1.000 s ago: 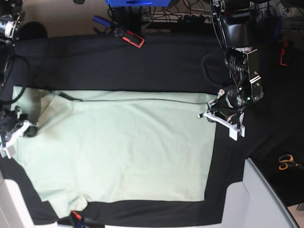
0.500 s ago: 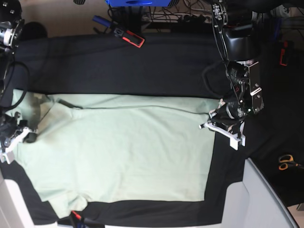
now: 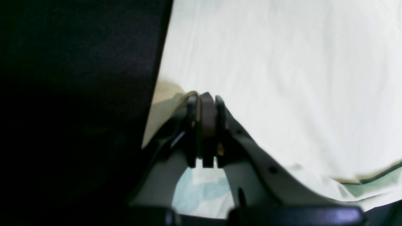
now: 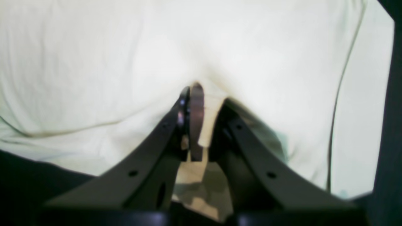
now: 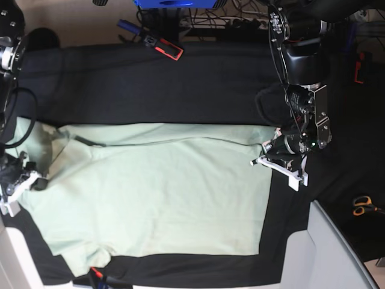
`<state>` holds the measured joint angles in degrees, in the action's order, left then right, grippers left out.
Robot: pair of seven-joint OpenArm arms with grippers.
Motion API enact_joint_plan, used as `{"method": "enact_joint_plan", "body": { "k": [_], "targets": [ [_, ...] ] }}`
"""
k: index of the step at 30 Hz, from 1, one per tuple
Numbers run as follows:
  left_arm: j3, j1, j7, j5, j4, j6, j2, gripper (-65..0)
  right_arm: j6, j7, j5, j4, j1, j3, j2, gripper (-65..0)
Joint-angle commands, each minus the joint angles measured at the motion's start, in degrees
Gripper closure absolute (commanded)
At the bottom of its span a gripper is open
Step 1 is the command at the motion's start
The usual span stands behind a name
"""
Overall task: Fold the T-shirt properly
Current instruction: 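Lay the folded shoulder edge down across the shirt body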
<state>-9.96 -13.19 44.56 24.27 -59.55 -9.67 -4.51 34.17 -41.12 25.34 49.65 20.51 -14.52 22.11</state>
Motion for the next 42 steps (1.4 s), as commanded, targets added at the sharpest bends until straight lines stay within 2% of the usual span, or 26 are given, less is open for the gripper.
{"method": "enact_joint_plan", "body": {
  "k": [1, 4, 10, 18, 25, 28, 34, 42],
  "targets": [
    [0.1, -1.4, -0.7, 0.7, -1.0, -0.5, -1.1, 0.0, 0.3, 1.9, 0.9, 0.1, 2.0, 1.6, 1.6, 0.0],
    [1.8, -1.4, -0.7, 0.7, -0.9, -0.5, -1.6, 0.0, 0.3, 4.5, 1.0, -2.8, 3.1, 5.5, 1.9, 0.0],
    [3.1, -1.6, -0.8, 0.7, -0.9, -0.5, -2.3, 0.0, 0.2, 8.1, 1.0, -6.7, 4.6, 6.7, 2.2, 0.0],
    [3.3, -5.1, -0.8, 0.6, 4.3, -0.6, -2.4, 0.0, 0.3, 8.5, 0.9, -6.8, 4.7, 6.7, 2.3, 0.0],
    [3.2, -6.2, -0.8, -6.0, 4.6, -0.7, -1.2, 0.0, 0.3, 10.0, 0.9, -6.8, 5.5, 8.0, 2.3, 0.0],
    [3.2, -6.3, -0.8, -6.1, 4.6, -0.7, -1.2, 0.0, 0.3, 10.1, 0.9, -6.8, 6.0, 11.5, 2.3, 0.0],
    [3.2, -6.4, -0.8, -6.0, 4.6, -0.7, -1.2, 0.0, 0.1, 12.0, 0.9, -7.4, 7.8, 14.3, 2.0, 0.0],
    [3.2, -7.9, -0.8, -6.1, 4.8, -0.7, -1.2, 0.0, 0.1, 14.9, 0.9, -14.4, 11.3, 15.2, 2.3, 0.0]
  ]
}}
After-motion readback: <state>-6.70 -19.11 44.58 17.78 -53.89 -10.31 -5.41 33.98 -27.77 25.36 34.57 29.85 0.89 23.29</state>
